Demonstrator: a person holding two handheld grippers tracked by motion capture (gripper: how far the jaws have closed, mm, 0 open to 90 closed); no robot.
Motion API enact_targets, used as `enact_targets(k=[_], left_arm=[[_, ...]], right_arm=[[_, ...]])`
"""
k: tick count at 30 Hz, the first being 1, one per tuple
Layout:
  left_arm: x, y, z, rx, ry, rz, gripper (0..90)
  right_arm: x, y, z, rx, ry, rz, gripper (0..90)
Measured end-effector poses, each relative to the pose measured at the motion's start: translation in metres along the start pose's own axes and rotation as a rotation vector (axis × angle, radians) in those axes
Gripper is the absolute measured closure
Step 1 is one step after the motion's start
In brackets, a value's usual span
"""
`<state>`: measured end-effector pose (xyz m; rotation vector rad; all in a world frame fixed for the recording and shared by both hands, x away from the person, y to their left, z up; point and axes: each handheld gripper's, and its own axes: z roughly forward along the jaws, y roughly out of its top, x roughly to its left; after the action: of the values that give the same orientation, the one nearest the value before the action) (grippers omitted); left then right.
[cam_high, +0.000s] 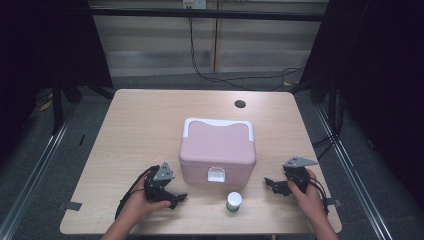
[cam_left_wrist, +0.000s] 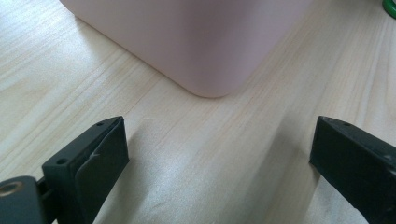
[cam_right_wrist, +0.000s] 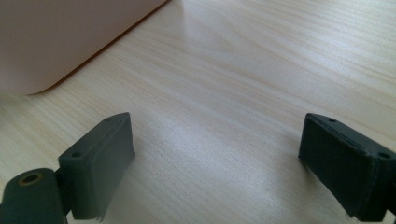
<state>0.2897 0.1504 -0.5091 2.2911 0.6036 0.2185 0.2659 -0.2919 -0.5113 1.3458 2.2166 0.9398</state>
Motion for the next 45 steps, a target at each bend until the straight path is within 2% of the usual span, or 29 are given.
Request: enact_targets(k=[5,10,12,14,16,17,19,23,24,26,28,30,33,36,38,41,45], left_arm=[[0.0,0.0,-0.001,0.0,0.011,-0.015,4.4],[0.0,-0.001,-0.003,-0.011,0.024,-0.031,10.0],[0.001,0.0,-0.005,0.002,0.031,-0.04,13.5],[0.001,0.002,-0.007,0.02,0.033,-0.056,16.4],[0.001,0.003,-0.008,0.034,0.029,-0.073,16.6],[0.0,0.004,-0.009,0.05,0.033,-0.072,17.6],[0.0,0.007,-0.011,0.08,0.031,-0.067,19.7],[-0.001,0.012,-0.016,0.088,0.029,-0.058,19.8],[0.0,0.013,-0.017,0.087,0.032,-0.065,19.9],[0.001,0.016,-0.022,0.102,0.033,-0.082,19.8],[0.003,0.018,-0.027,0.113,0.028,-0.092,19.8],[0.004,0.02,-0.032,0.108,0.032,-0.106,19.8],[0.005,0.024,-0.036,0.105,0.03,-0.115,19.8],[0.004,0.029,-0.039,0.114,0.02,-0.111,19.8],[0.003,0.03,-0.039,0.127,0.012,-0.113,19.8],[0.0,0.033,-0.04,0.133,0.006,-0.104,19.8],[0.002,0.039,-0.04,0.144,0.006,-0.103,19.8]], right_arm=[[0.0,0.0,0.0,-0.004,0.008,-0.012,9.5],[0.0,0.001,0.0,0.002,0.008,-0.009,10.3],[-0.001,0.003,-0.002,0.031,0.03,-0.023,11.1],[-0.002,0.005,-0.003,0.048,0.038,-0.007,13.1],[-0.003,0.008,-0.005,0.044,0.09,-0.001,13.3],[-0.003,0.009,-0.007,0.035,0.098,-0.014,14.4],[0.0,0.011,-0.009,0.039,0.103,-0.032,21.0],[0.003,0.016,-0.014,-0.002,0.121,-0.084,34.6],[0.003,0.018,-0.015,-0.017,0.124,-0.087,36.9],[0.005,0.023,-0.017,-0.035,0.116,-0.121,44.9],[0.006,0.028,-0.018,-0.031,0.111,-0.157,54.9],[0.006,0.032,-0.017,-0.028,0.149,-0.168,60.6],[0.006,0.036,-0.014,-0.005,0.161,-0.195,68.1],[0.007,0.041,-0.013,0.01,0.146,-0.21,75.9],[0.007,0.046,-0.011,-0.01,0.187,-0.212,84.8],[0.011,0.054,-0.006,-0.017,0.22,-0.193,90.0],[0.018,0.066,-0.001,0.002,0.227,-0.227,90.0]])
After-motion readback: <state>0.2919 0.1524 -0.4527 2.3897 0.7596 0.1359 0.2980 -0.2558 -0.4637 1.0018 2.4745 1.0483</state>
